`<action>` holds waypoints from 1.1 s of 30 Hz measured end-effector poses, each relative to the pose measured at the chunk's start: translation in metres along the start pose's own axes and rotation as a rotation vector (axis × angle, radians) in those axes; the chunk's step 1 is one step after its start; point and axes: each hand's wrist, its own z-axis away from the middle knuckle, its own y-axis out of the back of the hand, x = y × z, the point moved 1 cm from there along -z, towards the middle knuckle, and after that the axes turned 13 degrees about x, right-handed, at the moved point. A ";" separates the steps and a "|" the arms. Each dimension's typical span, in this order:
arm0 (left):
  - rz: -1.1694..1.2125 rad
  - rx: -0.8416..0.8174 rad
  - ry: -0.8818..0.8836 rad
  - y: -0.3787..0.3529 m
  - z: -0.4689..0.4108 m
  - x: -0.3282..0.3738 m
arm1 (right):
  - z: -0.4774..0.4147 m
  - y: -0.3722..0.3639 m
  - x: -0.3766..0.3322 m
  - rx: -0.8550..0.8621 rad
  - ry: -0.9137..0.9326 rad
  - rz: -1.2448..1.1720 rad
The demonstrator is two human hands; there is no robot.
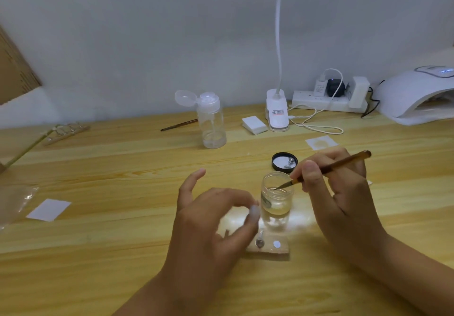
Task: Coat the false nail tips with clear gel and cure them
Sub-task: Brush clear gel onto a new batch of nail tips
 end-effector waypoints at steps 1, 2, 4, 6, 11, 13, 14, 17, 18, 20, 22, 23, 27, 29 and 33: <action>0.022 -0.001 0.083 0.002 -0.002 -0.001 | 0.001 -0.001 0.001 -0.016 -0.004 0.020; 0.044 -0.002 0.161 0.003 -0.004 -0.002 | 0.002 -0.003 0.002 -0.032 -0.013 0.038; 0.073 -0.003 0.263 0.005 -0.007 -0.005 | 0.003 -0.004 0.003 -0.068 -0.040 0.070; 0.104 -0.003 0.325 0.007 -0.009 -0.008 | 0.003 -0.005 0.003 -0.107 -0.055 0.101; 0.189 -0.013 0.474 0.007 -0.010 -0.014 | 0.003 -0.005 0.004 -0.142 -0.053 0.136; 0.188 -0.005 0.504 0.007 -0.010 -0.016 | 0.004 -0.005 0.004 -0.151 -0.060 0.139; 0.190 -0.004 0.517 0.007 -0.010 -0.018 | 0.004 -0.005 0.004 -0.153 -0.063 0.140; 0.192 -0.006 0.524 0.007 -0.009 -0.020 | 0.004 -0.005 0.005 -0.164 -0.070 0.150; 0.191 -0.007 0.521 0.007 -0.009 -0.020 | 0.004 -0.005 0.005 -0.169 -0.071 0.154; 0.195 -0.010 0.519 0.007 -0.009 -0.021 | 0.004 -0.006 0.006 -0.179 -0.072 0.161; 0.206 -0.011 0.525 0.007 -0.008 -0.021 | 0.004 -0.006 0.006 -0.171 -0.074 0.159; 0.213 -0.013 0.530 0.007 -0.008 -0.021 | 0.004 -0.005 0.006 -0.158 -0.080 0.150; 0.247 -0.022 0.533 0.008 -0.008 -0.022 | 0.001 -0.001 0.001 -0.044 -0.089 0.069; 0.263 -0.022 0.532 0.008 -0.009 -0.022 | -0.001 0.002 -0.001 -0.001 -0.082 0.026; 0.268 -0.028 0.530 0.008 -0.008 -0.023 | -0.003 0.007 -0.003 0.029 -0.057 -0.018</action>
